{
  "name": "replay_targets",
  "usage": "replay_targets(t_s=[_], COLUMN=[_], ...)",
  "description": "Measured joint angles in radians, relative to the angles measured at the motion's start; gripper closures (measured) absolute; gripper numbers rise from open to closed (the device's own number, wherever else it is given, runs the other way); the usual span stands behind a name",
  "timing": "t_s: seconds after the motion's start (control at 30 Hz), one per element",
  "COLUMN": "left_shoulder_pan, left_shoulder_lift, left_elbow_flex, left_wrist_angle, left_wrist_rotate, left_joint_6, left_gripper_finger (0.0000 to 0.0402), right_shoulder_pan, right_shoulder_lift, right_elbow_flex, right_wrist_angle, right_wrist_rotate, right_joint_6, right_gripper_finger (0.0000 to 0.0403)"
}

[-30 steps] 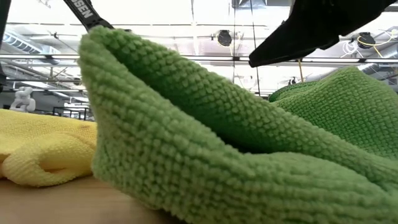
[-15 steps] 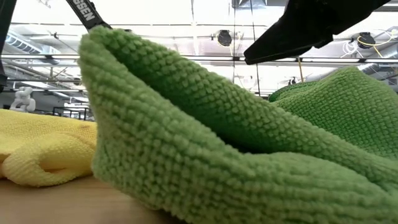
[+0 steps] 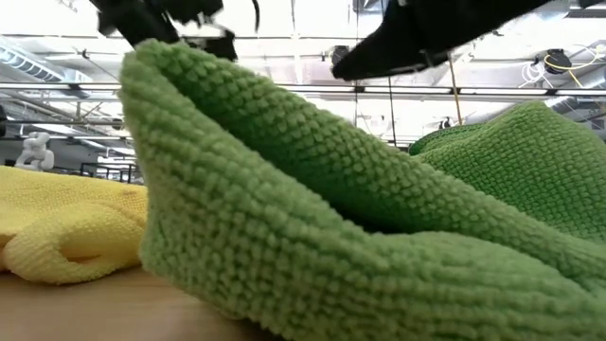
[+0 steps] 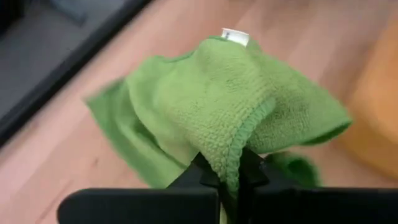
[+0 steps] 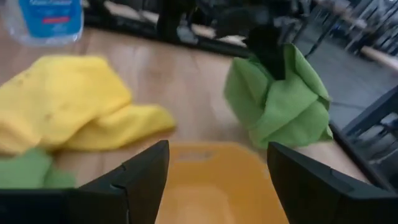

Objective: Sort microfiber towel by color & place in baskets
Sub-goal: Put the top green microfiber cloth into the blue bin

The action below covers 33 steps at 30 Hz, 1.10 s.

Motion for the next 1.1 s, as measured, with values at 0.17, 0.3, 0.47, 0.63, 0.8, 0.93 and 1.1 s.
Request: replay_targets(t_s=[0.17, 0.3, 0.47, 0.63, 0.8, 0.93, 1.1], left_shoulder_pan=[-0.129, -0.215, -0.279, -0.310, -0.332, -0.349, -0.360], left_shoulder_lift=[-0.085, -0.096, -0.096, -0.097, -0.096, -0.096, -0.096], left_elbow_flex=[0.001, 0.002, 0.002, 0.018, 0.027, 0.027, 0.027], left_wrist_angle=[0.074, 0.165, 0.259, 0.282, 0.307, 0.354, 0.369], left_wrist_rotate=[-0.050, -0.053, -0.053, -0.054, -0.054, -0.050, -0.045], left_joint_6=[0.019, 0.080, 0.128, 0.134, 0.134, 0.142, 0.138], left_gripper_finger=[0.0393, 0.0393, 0.0393, 0.0393, 0.0393, 0.0393, 0.0393], right_shoulder_pan=[-0.025, -0.044, -0.057, -0.056, -0.061, -0.084, -0.123], right_shoulder_lift=[0.000, 0.000, 0.000, 0.000, 0.000, 0.000, 0.000], right_elbow_flex=[0.000, 0.000, 0.000, 0.000, 0.000, 0.000, 0.000], right_wrist_angle=[0.157, 0.291, 0.373, 0.393, 0.443, 0.470, 0.462], right_wrist_rotate=[-0.065, -0.167, -0.213, -0.212, -0.212, -0.213, -0.334], right_joint_6=[-0.162, -0.275, -0.421, -0.494, -0.528, -0.557, -0.550], right_gripper_finger=[0.0141, 0.0141, 0.0140, 0.0133, 0.0117, 0.0101, 0.0090])
